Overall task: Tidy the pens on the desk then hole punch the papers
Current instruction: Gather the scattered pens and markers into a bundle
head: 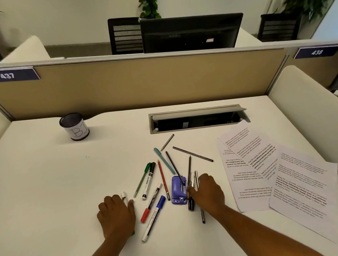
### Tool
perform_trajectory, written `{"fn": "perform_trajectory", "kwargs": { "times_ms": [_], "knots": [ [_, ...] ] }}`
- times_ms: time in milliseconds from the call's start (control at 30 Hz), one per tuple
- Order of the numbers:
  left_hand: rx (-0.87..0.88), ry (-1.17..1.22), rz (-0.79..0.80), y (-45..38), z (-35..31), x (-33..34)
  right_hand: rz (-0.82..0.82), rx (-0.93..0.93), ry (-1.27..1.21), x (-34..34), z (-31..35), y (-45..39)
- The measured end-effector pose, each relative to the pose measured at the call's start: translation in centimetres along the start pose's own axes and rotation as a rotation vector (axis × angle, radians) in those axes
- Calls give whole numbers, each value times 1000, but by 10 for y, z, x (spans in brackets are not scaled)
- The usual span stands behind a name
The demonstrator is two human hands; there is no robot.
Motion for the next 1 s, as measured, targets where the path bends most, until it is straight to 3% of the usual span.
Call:
{"fn": "perform_trajectory", "kwargs": {
  "times_ms": [200, 333, 467, 733, 1000],
  "knots": [
    [42, 45, 44, -9, -10, -10, 13, 5, 0, -4, 4, -13],
    [-9, 273, 101, -17, -18, -14, -4, 35, 4, -6, 8, -18],
    [6, 336, 135, -15, -28, -15, 0, 57, 15, -4, 9, -21],
    [102, 329, 135, -10, -36, -3, -2, 28, 86, 0, 2, -25],
    [144, 134, 243, -13, -40, 2, 63, 26, 98, 3, -2, -29]
  ]
}}
Point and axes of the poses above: each hand's wrist, its own y-axis away from the middle knuckle, its own x-axis out of the palm, z = x × y, the point moved 3 cm from there along -y, towards the middle knuckle, and after that the axes turned 9 degrees about -x, right-handed, at the moved point
